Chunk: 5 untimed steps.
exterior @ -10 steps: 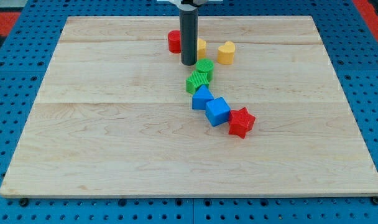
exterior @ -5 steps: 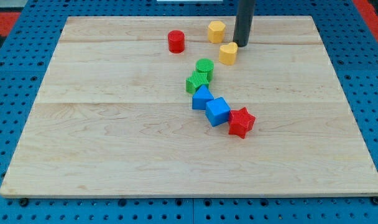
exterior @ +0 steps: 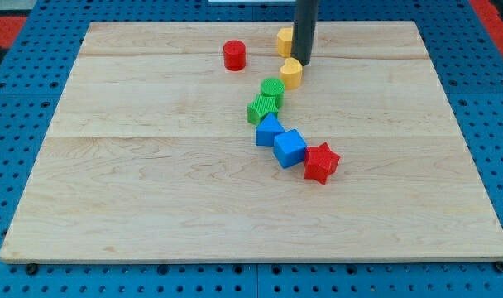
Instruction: Push yellow heart to green star
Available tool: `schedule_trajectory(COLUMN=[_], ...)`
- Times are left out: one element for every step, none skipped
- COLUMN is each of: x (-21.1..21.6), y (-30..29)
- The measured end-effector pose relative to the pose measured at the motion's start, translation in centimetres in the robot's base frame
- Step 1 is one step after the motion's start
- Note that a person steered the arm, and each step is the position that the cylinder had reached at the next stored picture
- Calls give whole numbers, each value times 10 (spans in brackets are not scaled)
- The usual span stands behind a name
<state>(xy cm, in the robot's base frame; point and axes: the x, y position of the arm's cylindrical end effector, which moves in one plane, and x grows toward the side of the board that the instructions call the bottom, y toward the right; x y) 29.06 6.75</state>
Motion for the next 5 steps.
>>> schedule_trajectory(x=[3,4,3,13,23], y=[-7,-13,-30,-39,-39])
